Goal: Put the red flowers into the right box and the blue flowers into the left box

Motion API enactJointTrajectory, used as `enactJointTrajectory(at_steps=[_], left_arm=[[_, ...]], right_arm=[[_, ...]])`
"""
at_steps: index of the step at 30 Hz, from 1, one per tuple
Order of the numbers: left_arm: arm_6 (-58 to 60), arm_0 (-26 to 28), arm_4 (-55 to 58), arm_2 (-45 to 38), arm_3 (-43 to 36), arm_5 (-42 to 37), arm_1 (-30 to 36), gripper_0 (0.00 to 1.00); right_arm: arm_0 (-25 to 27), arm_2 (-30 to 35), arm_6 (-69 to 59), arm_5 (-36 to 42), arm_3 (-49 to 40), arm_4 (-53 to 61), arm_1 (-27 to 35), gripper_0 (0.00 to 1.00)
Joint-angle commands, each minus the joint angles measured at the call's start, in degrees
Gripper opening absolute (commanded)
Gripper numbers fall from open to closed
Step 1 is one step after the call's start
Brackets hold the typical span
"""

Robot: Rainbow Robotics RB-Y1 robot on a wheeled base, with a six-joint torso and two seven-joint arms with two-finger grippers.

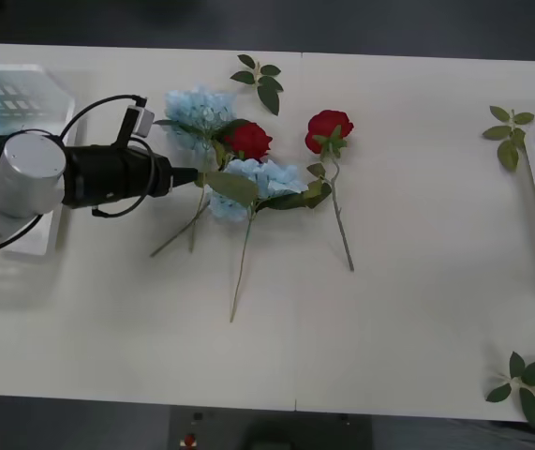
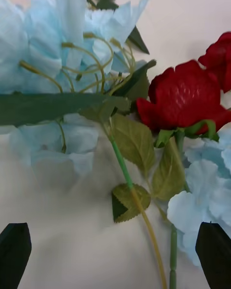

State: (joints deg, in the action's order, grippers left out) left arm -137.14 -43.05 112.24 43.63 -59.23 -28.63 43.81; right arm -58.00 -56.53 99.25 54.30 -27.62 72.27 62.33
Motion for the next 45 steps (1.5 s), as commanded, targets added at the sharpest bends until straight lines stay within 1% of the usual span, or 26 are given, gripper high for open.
enactJointTrajectory(at_steps=[1, 2, 3, 4, 10, 12, 15, 18, 20, 25, 27, 28, 31, 33, 34, 37, 40, 45], left_arm=[[4.43, -4.59, 0.43, 2.60, 2.36, -0.20, -2.24, 1.00], [4.43, -4.76, 0.43, 2.86, 2.71, -0.20, -2.59, 1.00], [4.51, -5.38, 0.43, 3.04, 3.59, -0.20, -3.56, 1.00], [4.51, -5.64, 0.43, 3.04, 3.94, -0.20, -4.00, 1.00], [4.25, -8.19, 0.34, 4.00, 8.25, -0.20, -7.78, 1.00], [4.07, -8.63, 0.34, 4.00, 9.22, -0.20, -8.48, 1.00], [4.07, -9.07, 0.26, 4.00, 9.57, -0.20, -8.74, 1.00], [3.99, -8.98, 0.08, 4.00, 9.57, -0.20, -8.74, 1.00], [4.16, -8.98, -0.71, 4.00, 9.57, -0.20, -8.74, 1.00], [4.25, -8.89, -1.06, 4.00, 9.74, -0.20, -7.69, 1.00], [4.34, -8.89, -1.85, 4.09, 10.01, -0.20, -7.25, 1.00], [4.60, -8.89, -2.03, 4.18, 10.45, -0.20, -7.07, 1.00], [4.95, -8.89, -2.29, 4.18, 10.71, -0.11, -6.63, 1.00], [5.66, -8.89, -2.12, 4.18, 10.71, 0.33, -6.28, 1.00], [7.50, -8.89, -2.12, 4.18, 11.15, 0.41, -6.19, 1.00], [9.79, -8.89, -2.21, 4.18, 11.41, 0.41, -6.19, 1.00], [14.18, -8.63, -2.29, 4.53, 11.59, 0.50, -6.28, 1.00], [19.37, -8.63, -2.38, 5.94, 11.59, 0.59, -6.28, 1.00]], right_arm=[[-1.59, 0.02, 1.74, -0.34, 0.81, 0.15, -0.36, 0.42], [-1.59, 0.02, 1.74, -0.51, 0.90, 0.77, -0.36, 0.65], [-1.50, 0.02, 1.82, -0.60, 0.99, 2.53, -0.36, 0.98], [-1.59, 0.02, 1.91, -0.51, 1.08, 3.14, -0.36, 1.00], [-1.59, 0.10, 3.06, -0.16, 0.90, 6.22, -0.45, 1.00], [-2.12, 0.63, 3.49, 1.07, 0.81, 6.66, -0.28, 1.00], [-3.70, 3.71, 4.64, 6.70, -0.15, 6.92, 0.16, 1.00], [-5.72, 6.78, 5.08, 13.99, -3.58, 6.83, 1.57, 1.00], [-7.39, 9.24, 4.81, 19.53, -7.71, 6.92, 2.98, 1.00], [-9.15, 14.25, 3.49, 27.79, -16.41, 6.92, 4.56, 1.00], [-9.32, 15.57, -0.37, 30.51, -21.07, 6.92, 4.56, 1.00], [-9.32, 15.66, -4.42, 32.01, -25.02, 6.92, 4.56, 1.00], [-9.32, 15.31, -13.56, 33.59, -31.97, 6.30, 4.03, 1.00], [-9.23, 13.99, -21.99, 33.77, -37.59, 6.04, 3.41, 1.00], [-9.23, 12.50, -27.71, 33.15, -41.64, 6.04, 2.98, 1.00], [-9.23, 10.03, -37.64, 31.31, -47.26, 5.95, 1.92, 1.00], [-9.23, 6.52, -51.26, 28.05, -52.71, 5.07, -0.98, 1.00], [-9.15, 3.27, -65.24, 23.92, -55.35, -1.17, -6.78, 1.00]])
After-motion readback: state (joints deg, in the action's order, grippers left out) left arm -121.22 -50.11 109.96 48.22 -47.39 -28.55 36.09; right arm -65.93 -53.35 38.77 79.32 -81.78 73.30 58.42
